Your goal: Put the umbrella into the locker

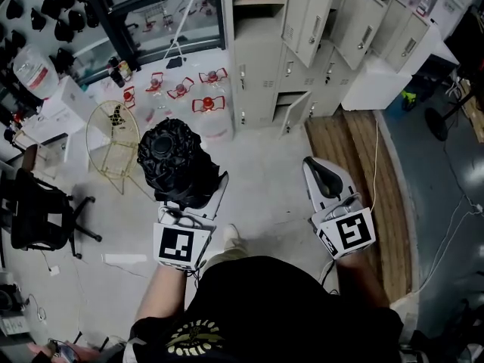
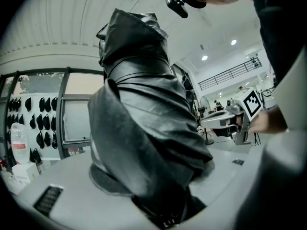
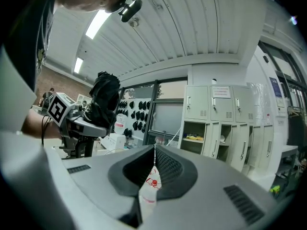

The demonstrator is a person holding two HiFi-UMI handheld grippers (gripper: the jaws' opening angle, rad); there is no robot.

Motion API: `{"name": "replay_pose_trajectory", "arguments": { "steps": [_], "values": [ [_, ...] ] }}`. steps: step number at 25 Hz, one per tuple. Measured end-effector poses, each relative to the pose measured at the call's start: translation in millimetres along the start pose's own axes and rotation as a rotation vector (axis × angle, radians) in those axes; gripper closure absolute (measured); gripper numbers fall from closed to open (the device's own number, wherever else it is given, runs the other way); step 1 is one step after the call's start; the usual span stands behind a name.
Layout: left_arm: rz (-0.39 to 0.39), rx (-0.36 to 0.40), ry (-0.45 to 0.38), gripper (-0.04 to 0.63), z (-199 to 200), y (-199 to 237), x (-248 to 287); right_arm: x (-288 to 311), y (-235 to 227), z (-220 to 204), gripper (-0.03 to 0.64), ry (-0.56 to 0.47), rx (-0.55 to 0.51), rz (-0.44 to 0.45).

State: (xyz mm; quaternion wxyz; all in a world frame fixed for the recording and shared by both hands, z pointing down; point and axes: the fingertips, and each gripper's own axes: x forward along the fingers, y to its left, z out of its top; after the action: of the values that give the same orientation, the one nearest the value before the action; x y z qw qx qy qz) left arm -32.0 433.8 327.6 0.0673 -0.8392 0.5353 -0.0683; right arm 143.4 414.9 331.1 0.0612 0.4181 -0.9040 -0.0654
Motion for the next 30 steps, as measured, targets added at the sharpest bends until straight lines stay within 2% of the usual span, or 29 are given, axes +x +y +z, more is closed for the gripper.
{"name": "replay_pose_trajectory", "arguments": {
  "steps": [5,14,21,30],
  "values": [
    [-0.015,0.015,0.000,0.319,-0.1,21.5,23.2,30.2,-1.1,-1.4,0.588,0.014,0.004,0.002],
    [-0.019,-0.002,-0.017,0.321,-13.6,49.6,40.5,63.1,-4.2,-10.6,0.588,0.020,-0.005,-0.025],
    [-0.048,-0.017,0.007,0.321,-14.1,87.8,61.3,103.7,-5.6,5.7,0.588,0.033,-0.007,-0.046],
    [-0.068,-0.026,-0.005,0.321,-17.7,125.4,81.0,146.8,-4.2,16.1,0.588,0.025,-0.019,-0.058]
  ]
}}
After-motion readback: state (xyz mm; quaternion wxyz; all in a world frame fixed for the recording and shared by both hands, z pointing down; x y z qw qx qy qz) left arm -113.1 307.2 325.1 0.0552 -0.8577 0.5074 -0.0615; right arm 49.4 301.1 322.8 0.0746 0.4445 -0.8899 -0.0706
